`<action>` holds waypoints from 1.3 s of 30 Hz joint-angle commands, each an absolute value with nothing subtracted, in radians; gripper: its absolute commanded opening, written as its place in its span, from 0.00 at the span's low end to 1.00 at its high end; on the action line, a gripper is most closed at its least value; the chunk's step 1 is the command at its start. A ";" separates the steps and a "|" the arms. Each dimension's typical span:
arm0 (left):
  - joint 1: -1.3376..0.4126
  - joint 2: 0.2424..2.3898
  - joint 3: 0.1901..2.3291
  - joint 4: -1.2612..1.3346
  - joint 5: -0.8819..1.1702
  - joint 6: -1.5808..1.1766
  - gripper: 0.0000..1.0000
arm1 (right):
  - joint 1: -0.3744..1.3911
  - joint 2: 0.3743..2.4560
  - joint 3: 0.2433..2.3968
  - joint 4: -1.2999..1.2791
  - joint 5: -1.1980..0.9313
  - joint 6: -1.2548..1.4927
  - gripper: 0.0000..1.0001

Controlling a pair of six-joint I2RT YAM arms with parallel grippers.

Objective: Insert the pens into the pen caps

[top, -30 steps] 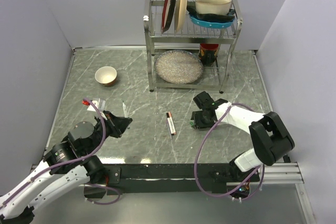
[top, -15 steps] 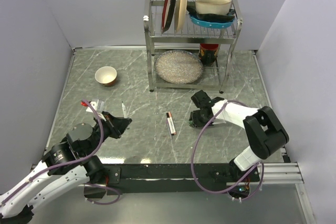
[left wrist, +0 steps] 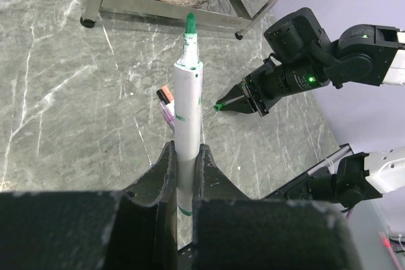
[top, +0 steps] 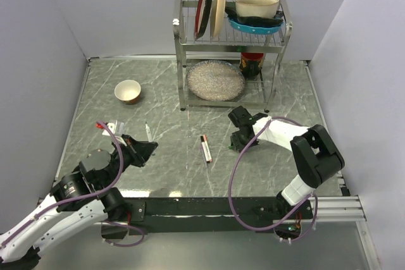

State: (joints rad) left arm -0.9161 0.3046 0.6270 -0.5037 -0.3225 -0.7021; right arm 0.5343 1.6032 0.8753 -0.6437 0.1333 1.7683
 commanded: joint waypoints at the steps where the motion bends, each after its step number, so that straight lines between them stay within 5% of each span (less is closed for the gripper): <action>1: -0.920 0.310 0.650 -0.503 -0.348 -0.719 0.01 | 0.531 1.646 0.822 -0.703 0.256 1.641 0.21; 5: -0.920 0.314 0.644 -0.502 -0.359 -0.727 0.01 | 0.532 1.661 0.836 -0.677 0.245 1.580 0.19; 12: -0.920 0.446 0.646 -0.462 -0.264 -0.698 0.01 | 0.532 1.668 0.795 -0.511 0.190 1.343 0.00; 24: -0.920 0.778 0.517 -0.074 0.153 -0.721 0.01 | 0.644 1.441 0.594 -0.247 0.135 0.879 0.00; 39: -0.920 0.755 0.284 0.256 0.225 -0.876 0.01 | 0.710 1.201 0.508 -0.058 0.003 0.824 0.00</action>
State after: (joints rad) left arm -0.9173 0.7845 0.3149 0.1211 0.1978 -0.8261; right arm 0.6884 1.2720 0.5018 -0.1211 0.0418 0.8394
